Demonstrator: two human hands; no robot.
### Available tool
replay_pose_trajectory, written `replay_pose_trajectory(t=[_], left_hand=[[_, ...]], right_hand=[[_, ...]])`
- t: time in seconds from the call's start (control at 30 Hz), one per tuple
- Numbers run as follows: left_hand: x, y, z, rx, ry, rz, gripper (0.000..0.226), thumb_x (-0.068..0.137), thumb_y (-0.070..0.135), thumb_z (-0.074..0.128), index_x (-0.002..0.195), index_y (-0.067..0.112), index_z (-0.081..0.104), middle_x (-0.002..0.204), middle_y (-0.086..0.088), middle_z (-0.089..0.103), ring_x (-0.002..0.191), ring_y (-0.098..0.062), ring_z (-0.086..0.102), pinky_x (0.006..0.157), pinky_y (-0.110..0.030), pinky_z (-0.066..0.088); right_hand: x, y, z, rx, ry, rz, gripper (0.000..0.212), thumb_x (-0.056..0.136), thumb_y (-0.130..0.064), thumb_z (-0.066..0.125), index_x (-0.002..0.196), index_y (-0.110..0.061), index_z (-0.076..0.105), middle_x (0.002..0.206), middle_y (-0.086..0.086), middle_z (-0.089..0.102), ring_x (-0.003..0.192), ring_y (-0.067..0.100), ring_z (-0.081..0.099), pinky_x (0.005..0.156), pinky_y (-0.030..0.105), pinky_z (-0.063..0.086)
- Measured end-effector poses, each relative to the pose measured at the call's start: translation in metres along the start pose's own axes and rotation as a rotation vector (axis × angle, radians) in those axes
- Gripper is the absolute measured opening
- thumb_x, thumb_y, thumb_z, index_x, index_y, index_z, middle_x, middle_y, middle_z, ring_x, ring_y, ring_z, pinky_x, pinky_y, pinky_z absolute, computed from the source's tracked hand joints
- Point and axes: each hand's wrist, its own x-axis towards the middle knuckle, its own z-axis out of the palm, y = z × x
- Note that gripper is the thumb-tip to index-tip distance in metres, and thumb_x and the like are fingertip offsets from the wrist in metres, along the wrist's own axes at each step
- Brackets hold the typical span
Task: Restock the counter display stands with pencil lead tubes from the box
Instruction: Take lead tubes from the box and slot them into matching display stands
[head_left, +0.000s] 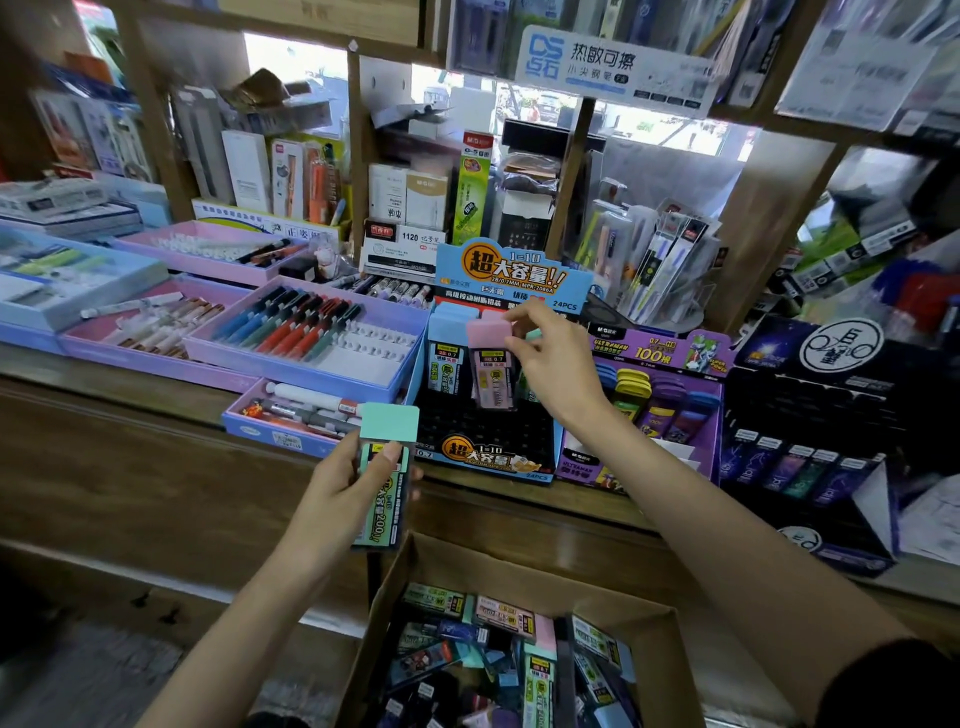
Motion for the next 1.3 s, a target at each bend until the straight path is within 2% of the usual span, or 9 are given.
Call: replay_pose_trajectory(t=[0.3, 0.53, 0.67, 0.83, 0.9, 1.0, 1.07, 1.17, 1.3], left_hand=[[0.001, 0.000, 0.001, 0.008, -0.001, -0.015, 0.017, 0.093, 0.026, 0.049, 0.105, 0.020, 0.060, 0.086, -0.003, 0.073, 0.069, -0.012, 0.069, 0.052, -0.017, 0.051], [0.003, 0.003, 0.008, 0.005, -0.019, 0.001, 0.017, 0.095, 0.021, 0.047, 0.106, 0.014, 0.059, 0.081, -0.003, 0.073, 0.066, -0.013, 0.069, 0.054, -0.019, 0.052], [0.006, 0.009, 0.021, -0.011, -0.046, 0.025, 0.017, 0.095, 0.018, 0.047, 0.105, 0.009, 0.058, 0.074, -0.001, 0.071, 0.063, -0.010, 0.068, 0.052, -0.016, 0.050], [0.016, 0.020, 0.040, 0.023, -0.106, 0.104, 0.017, 0.096, 0.016, 0.046, 0.109, 0.010, 0.055, 0.085, -0.007, 0.069, 0.068, -0.010, 0.069, 0.057, -0.015, 0.051], [0.021, 0.023, 0.046, 0.093, -0.132, 0.148, 0.018, 0.095, 0.021, 0.047, 0.109, 0.014, 0.055, 0.089, -0.005, 0.069, 0.076, -0.011, 0.068, 0.062, -0.018, 0.053], [0.030, 0.025, 0.053, 0.201, -0.157, 0.214, 0.024, 0.087, 0.039, 0.050, 0.107, 0.027, 0.055, 0.091, -0.002, 0.066, 0.083, -0.011, 0.063, 0.069, -0.023, 0.051], [0.040, 0.024, 0.053, 0.286, -0.166, 0.245, 0.034, 0.083, 0.045, 0.053, 0.110, 0.025, 0.053, 0.100, -0.003, 0.064, 0.091, -0.014, 0.062, 0.077, -0.032, 0.051], [0.058, 0.015, 0.046, 0.653, -0.169, 0.362, 0.043, 0.082, 0.044, 0.062, 0.118, 0.025, 0.049, 0.112, 0.012, 0.057, 0.103, -0.005, 0.055, 0.085, -0.026, 0.047], [0.074, -0.006, 0.038, 0.897, -0.243, 0.370, 0.053, 0.080, 0.043, 0.067, 0.125, 0.021, 0.051, 0.125, 0.003, 0.053, 0.117, -0.014, 0.048, 0.096, -0.033, 0.044]], right_hand=[[-0.006, 0.005, 0.005, 0.061, 0.018, 0.064, 0.015, 0.087, -0.003, 0.061, 0.099, -0.008, 0.057, 0.084, -0.004, 0.055, 0.082, 0.018, 0.058, 0.077, 0.034, 0.051], [-0.011, 0.012, 0.006, -0.351, 0.022, -0.090, 0.011, 0.089, -0.011, 0.059, 0.099, -0.007, 0.057, 0.097, 0.008, 0.055, 0.089, 0.026, 0.056, 0.070, 0.034, 0.045], [-0.005, 0.002, -0.009, -0.392, -0.057, -0.092, 0.023, 0.092, -0.012, 0.056, 0.113, -0.007, 0.060, 0.109, 0.007, 0.050, 0.106, 0.022, 0.049, 0.086, 0.031, 0.041], [-0.036, -0.031, -0.024, 0.187, -0.229, 0.013, 0.017, 0.093, -0.032, 0.054, 0.104, -0.024, 0.065, 0.093, -0.019, 0.059, 0.086, -0.007, 0.056, 0.074, 0.010, 0.041], [-0.047, -0.039, -0.028, 0.262, -0.331, 0.017, 0.007, 0.091, -0.027, 0.059, 0.095, -0.030, 0.063, 0.090, -0.019, 0.062, 0.083, -0.004, 0.058, 0.074, 0.012, 0.046], [-0.048, -0.043, -0.038, 0.250, -0.323, 0.047, 0.016, 0.086, -0.011, 0.065, 0.093, -0.024, 0.059, 0.094, -0.003, 0.062, 0.089, 0.021, 0.061, 0.083, 0.035, 0.050], [-0.039, -0.041, -0.052, 0.284, -0.270, 0.080, 0.018, 0.083, -0.006, 0.067, 0.091, -0.020, 0.058, 0.089, -0.003, 0.061, 0.087, 0.020, 0.061, 0.084, 0.037, 0.051], [-0.023, -0.030, -0.072, 0.208, -0.129, 0.081, 0.021, 0.083, -0.008, 0.068, 0.084, -0.026, 0.058, 0.089, -0.005, 0.060, 0.086, 0.022, 0.062, 0.085, 0.040, 0.053], [-0.005, -0.009, -0.078, 0.032, 0.009, 0.058, 0.014, 0.084, -0.014, 0.067, 0.091, -0.023, 0.059, 0.093, -0.003, 0.061, 0.085, 0.017, 0.060, 0.083, 0.037, 0.052]])
